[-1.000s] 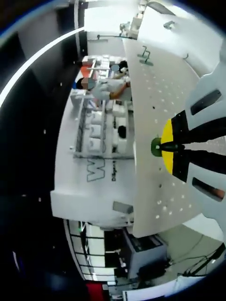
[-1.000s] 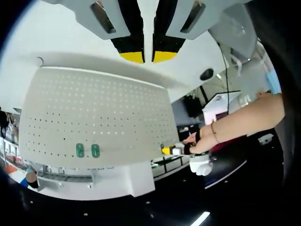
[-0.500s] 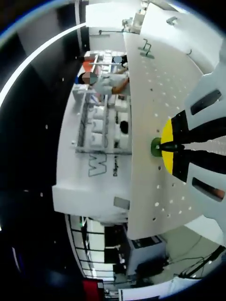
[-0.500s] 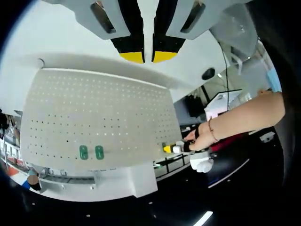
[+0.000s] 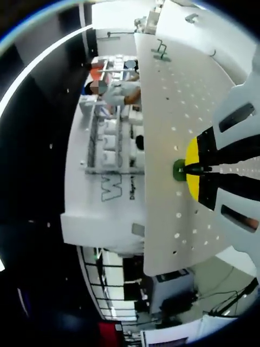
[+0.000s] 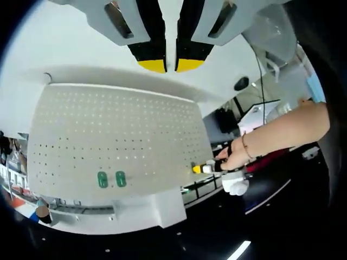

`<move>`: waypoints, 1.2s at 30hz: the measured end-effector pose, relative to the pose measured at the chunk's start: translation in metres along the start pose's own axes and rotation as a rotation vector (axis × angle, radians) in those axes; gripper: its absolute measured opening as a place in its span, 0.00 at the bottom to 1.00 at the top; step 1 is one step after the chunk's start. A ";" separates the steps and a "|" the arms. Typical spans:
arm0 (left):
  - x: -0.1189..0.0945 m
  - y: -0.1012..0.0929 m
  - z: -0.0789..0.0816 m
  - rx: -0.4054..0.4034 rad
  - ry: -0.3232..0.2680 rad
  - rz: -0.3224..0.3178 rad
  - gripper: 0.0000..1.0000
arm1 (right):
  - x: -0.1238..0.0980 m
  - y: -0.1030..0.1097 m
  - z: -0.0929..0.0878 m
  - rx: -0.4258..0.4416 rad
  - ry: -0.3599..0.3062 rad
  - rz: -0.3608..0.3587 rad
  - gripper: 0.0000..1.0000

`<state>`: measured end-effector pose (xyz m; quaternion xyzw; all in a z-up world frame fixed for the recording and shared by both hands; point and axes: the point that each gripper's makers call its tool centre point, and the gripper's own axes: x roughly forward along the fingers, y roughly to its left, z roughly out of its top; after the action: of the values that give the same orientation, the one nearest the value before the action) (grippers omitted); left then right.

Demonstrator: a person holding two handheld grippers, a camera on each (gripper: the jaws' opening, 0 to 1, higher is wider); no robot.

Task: Insert the hook assembly into the mounting plate slot until the hook locks in place.

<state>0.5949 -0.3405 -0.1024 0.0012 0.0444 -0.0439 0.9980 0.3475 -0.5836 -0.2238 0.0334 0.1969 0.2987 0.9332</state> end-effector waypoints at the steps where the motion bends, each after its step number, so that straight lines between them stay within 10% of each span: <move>1: 0.000 0.000 0.000 0.004 0.001 0.000 0.03 | 0.000 0.000 0.000 0.001 0.001 -0.001 0.04; 6: 0.001 0.002 -0.017 -0.035 0.092 -0.028 0.05 | 0.000 -0.002 0.000 0.003 0.000 -0.005 0.04; 15: 0.000 0.009 -0.012 -0.069 0.070 -0.006 0.16 | 0.001 0.000 -0.003 0.013 0.004 -0.004 0.04; 36: 0.002 -0.001 -0.003 0.041 0.076 -0.010 0.03 | 0.002 0.000 -0.007 0.028 0.010 -0.002 0.04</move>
<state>0.5963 -0.3415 -0.1055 0.0232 0.0814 -0.0498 0.9952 0.3459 -0.5825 -0.2309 0.0447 0.2056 0.2953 0.9319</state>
